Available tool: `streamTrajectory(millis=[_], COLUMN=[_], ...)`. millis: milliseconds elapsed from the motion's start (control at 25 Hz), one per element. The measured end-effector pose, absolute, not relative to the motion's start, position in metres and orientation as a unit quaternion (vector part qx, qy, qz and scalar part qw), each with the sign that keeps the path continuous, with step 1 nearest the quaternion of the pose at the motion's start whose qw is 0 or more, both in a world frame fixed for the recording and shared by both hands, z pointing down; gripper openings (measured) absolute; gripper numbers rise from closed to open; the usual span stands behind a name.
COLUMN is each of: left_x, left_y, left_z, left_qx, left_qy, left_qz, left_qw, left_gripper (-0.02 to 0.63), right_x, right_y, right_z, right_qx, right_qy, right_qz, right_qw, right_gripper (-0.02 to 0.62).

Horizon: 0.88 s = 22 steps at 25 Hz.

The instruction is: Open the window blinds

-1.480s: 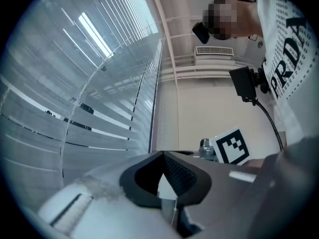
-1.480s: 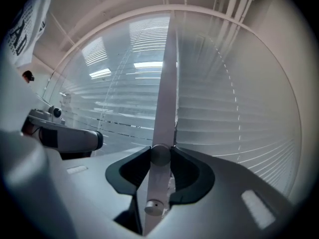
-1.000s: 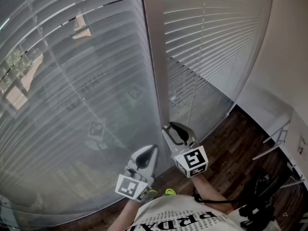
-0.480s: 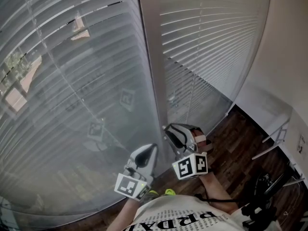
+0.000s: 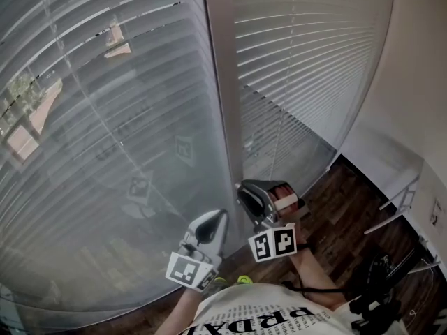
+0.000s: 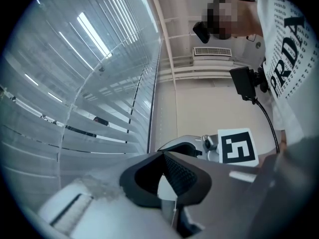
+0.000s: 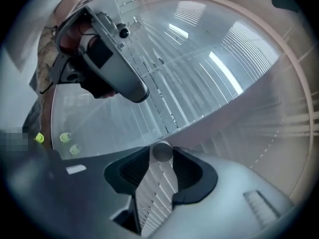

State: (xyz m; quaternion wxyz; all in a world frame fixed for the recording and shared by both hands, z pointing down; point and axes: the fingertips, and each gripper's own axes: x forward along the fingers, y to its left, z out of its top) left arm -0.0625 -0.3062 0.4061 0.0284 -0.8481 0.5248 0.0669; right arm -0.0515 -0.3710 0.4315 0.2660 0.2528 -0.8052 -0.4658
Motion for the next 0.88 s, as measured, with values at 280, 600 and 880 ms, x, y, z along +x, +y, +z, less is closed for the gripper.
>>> streamTrajectory(millis=[280, 600, 880], left_x=[-0.0654, -0.0668, -0.0678], left_y=[-0.3066, -0.3104, -0.3111], left_z=[0.4092, 0.4089, 0.411], left_qx=[-0.848, -0.847, -0.847], left_qy=[0.526, 0.527, 0.527], left_qz=[0.067, 0.067, 0.064], left_qw=[0.029, 0.026, 0.026], left_gripper=[-0.009, -0.009, -0.009], right_x=[-0.0578, -0.0576, -0.0572], right_y=[-0.3775, -0.3779, -0.3783], right_z=[0.4292, 0.4272, 0.4258], right_qx=[0.26, 0.27, 0.285], right_qy=[-0.801, -0.829, -0.849], right_qz=[-0.471, -0.432, -0.391], right_qw=[0.263, 0.232, 0.211], right_gripper=[0.126, 0.121, 0.121])
